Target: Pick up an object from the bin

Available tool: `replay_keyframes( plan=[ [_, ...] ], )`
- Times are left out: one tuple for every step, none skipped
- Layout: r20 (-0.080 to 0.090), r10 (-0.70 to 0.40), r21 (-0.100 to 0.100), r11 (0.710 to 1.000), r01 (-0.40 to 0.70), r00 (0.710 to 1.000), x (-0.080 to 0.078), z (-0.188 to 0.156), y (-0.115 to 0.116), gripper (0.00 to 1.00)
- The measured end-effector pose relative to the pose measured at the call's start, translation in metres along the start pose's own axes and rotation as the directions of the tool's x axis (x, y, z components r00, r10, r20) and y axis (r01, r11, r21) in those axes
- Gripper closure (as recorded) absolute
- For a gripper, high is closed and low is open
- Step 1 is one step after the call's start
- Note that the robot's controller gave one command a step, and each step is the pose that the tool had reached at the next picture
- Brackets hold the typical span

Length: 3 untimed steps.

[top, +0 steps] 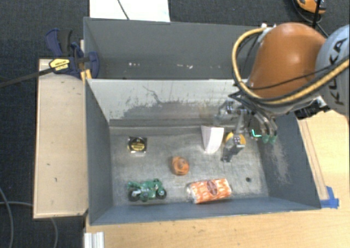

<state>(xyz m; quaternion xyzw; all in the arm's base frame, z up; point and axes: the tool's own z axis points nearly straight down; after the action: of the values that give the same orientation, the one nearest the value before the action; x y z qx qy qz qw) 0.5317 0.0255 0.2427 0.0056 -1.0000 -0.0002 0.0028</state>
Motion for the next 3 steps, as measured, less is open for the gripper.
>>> replay_keyframes(
  plan=[
    [0.009,0.001,0.0,1.0,-0.001,1.0,-0.001,-0.005,0.0,0.0],
    [0.013,0.012,-0.001,1.0,-0.012,1.0,0.007,0.062,0.034,0.0],
    [0.007,0.074,-0.002,0.997,-0.074,0.997,0.016,0.083,0.087,0.0]
  ],
)
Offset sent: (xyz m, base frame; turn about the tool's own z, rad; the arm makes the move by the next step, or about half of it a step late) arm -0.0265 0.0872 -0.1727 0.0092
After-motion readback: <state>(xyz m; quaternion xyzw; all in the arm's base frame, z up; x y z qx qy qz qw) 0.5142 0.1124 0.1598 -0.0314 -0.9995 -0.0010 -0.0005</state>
